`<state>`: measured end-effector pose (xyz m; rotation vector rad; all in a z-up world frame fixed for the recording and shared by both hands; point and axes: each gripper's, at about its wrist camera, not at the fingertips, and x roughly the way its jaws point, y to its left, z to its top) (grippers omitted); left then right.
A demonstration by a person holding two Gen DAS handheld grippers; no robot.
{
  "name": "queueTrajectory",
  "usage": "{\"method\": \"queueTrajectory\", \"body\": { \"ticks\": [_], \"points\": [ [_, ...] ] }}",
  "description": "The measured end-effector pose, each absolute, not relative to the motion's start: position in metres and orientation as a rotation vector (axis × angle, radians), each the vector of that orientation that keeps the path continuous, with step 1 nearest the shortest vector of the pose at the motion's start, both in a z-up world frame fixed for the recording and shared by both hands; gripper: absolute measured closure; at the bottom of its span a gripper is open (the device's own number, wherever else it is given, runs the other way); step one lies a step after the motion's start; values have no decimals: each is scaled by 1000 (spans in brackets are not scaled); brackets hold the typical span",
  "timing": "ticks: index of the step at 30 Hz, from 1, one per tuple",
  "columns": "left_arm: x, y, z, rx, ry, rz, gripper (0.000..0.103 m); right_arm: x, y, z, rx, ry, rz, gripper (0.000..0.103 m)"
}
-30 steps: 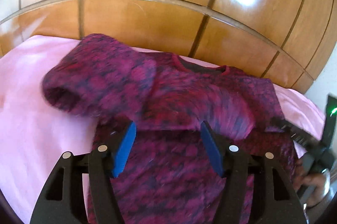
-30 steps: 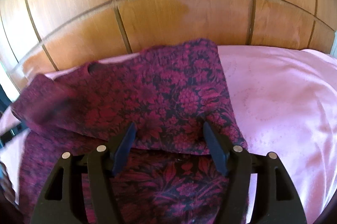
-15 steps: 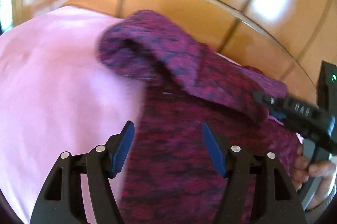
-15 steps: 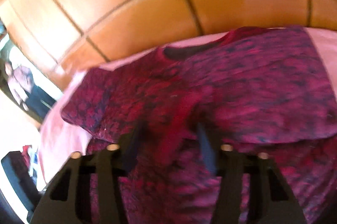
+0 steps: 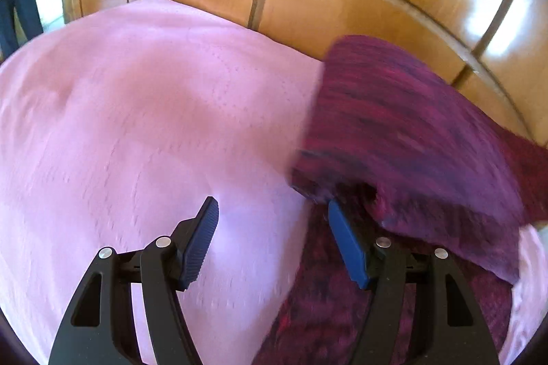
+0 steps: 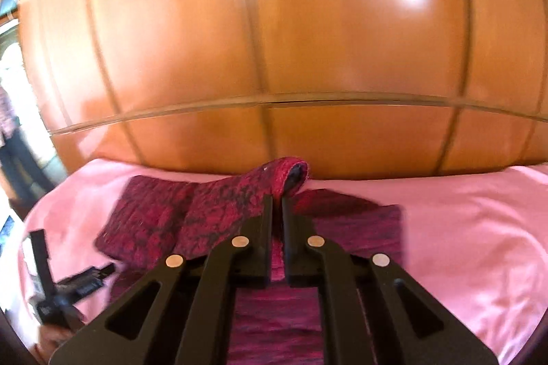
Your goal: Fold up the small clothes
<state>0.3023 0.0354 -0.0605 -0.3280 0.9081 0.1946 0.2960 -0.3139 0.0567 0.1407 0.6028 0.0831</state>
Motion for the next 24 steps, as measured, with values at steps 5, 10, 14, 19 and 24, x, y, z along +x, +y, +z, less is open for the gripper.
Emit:
{"method": "queueTrajectory", "body": {
  "ticks": [5, 10, 14, 19, 24],
  "points": [
    [322, 25, -70, -247, 941, 261, 37, 305, -363, 8, 203, 725, -6, 99],
    [313, 21, -70, -233, 932, 264, 39, 315, -383, -55, 249, 863, -58, 99],
    [299, 28, -61, -268, 921, 152, 43, 306, -391, -63, 332, 846, -38, 99],
    [288, 62, -35, -436, 848, 3, 43, 307, -403, -64, 353, 852, 1, 96],
    [316, 89, -31, -642, 881, -107, 43, 300, -410, -56, 415, 846, 39, 92]
  ]
}}
